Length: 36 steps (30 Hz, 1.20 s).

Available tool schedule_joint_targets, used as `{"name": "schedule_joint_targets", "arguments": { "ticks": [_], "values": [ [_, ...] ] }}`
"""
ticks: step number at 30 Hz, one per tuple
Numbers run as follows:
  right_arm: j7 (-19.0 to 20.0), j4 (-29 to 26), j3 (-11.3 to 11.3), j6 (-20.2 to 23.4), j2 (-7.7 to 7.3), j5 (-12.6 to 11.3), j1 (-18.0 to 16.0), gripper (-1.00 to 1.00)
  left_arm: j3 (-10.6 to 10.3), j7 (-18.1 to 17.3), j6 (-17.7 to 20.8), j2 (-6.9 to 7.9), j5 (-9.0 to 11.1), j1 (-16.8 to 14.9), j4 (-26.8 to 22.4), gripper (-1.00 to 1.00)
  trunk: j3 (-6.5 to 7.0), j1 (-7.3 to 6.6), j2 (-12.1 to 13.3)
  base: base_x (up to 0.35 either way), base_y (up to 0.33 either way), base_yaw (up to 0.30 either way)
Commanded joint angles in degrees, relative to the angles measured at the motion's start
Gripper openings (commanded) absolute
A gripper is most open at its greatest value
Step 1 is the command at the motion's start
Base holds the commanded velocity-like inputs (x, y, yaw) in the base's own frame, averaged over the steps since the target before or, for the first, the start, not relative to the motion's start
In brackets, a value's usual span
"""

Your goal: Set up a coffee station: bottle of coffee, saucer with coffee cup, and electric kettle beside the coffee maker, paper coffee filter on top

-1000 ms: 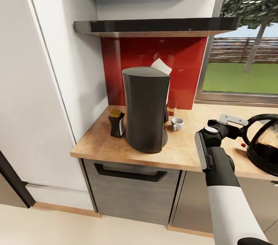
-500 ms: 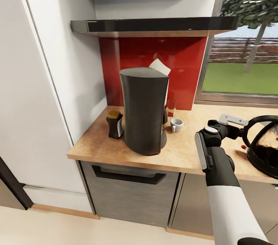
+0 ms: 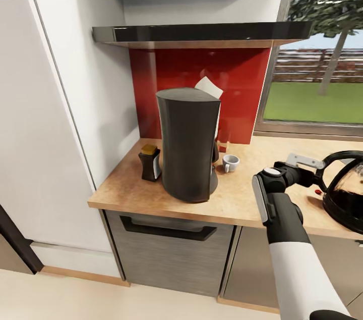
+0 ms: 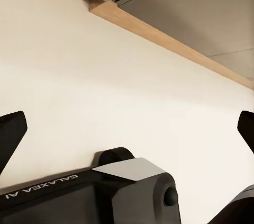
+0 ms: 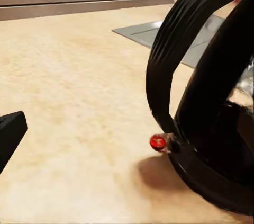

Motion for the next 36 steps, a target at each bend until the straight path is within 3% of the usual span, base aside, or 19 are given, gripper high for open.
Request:
{"name": "schedule_joint_targets", "arguments": {
  "ticks": [1,36],
  "values": [
    [-0.30,0.66,-0.03,0.45,0.04,0.28,-0.05,1.00,-0.48,-0.07,-0.43,0.00,0.32,-0.05,0.08,1.00,-0.06,0.00,-0.03,0.000,0.000,0.000],
    [-2.41,1.93,-0.34,0.51,-0.91,0.43,-0.05,1.00,-0.48,-0.07,-0.39,0.00,0.32,-0.05,0.08,1.00,-0.06,0.00,-0.03,0.016,0.000,0.000]
  ]
}}
